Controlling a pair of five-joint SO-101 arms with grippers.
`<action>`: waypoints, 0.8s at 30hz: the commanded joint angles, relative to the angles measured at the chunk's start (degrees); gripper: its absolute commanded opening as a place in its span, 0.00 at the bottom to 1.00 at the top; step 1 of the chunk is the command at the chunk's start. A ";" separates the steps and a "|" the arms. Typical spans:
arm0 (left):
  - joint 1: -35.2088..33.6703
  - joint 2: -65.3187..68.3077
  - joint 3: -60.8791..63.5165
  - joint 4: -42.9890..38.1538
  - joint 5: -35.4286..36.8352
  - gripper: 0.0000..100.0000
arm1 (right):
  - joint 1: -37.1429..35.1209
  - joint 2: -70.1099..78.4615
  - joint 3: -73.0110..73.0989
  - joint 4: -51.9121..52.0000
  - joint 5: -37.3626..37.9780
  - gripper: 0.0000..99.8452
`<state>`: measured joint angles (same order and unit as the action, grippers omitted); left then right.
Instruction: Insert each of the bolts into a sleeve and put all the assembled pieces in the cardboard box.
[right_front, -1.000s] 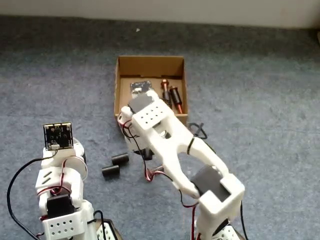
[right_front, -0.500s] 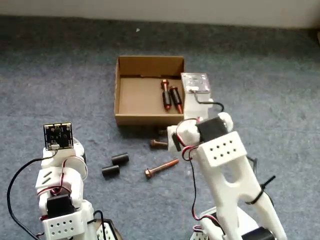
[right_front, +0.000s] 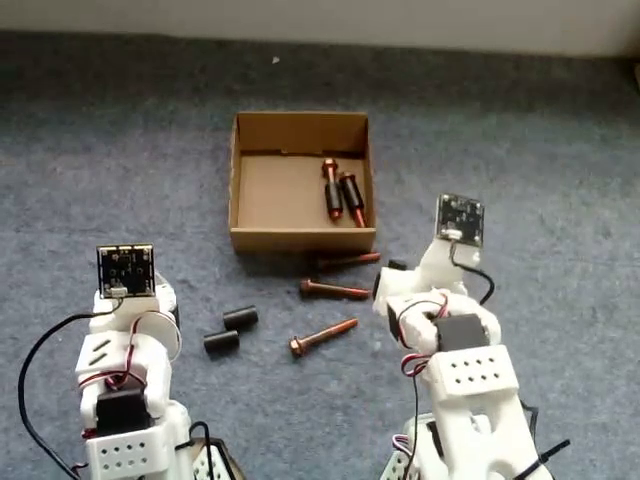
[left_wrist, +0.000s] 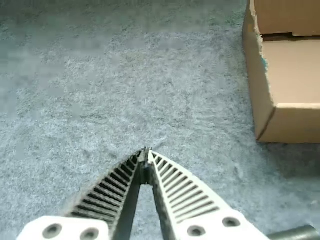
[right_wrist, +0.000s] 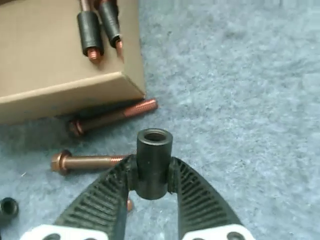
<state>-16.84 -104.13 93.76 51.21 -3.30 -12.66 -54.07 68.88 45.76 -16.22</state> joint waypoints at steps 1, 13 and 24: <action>7.96 -0.31 -8.13 6.33 -2.90 0.04 | 3.38 -1.89 2.07 -5.49 0.00 0.00; 19.21 19.65 -32.04 13.89 -3.08 0.05 | 5.23 -1.80 4.18 -6.73 0.18 0.00; 31.25 67.03 -65.36 31.30 5.27 0.09 | 15.52 -1.80 3.74 -7.08 0.00 0.00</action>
<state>10.51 -50.77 39.96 78.11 -3.91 0.09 -54.33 73.54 40.13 -16.22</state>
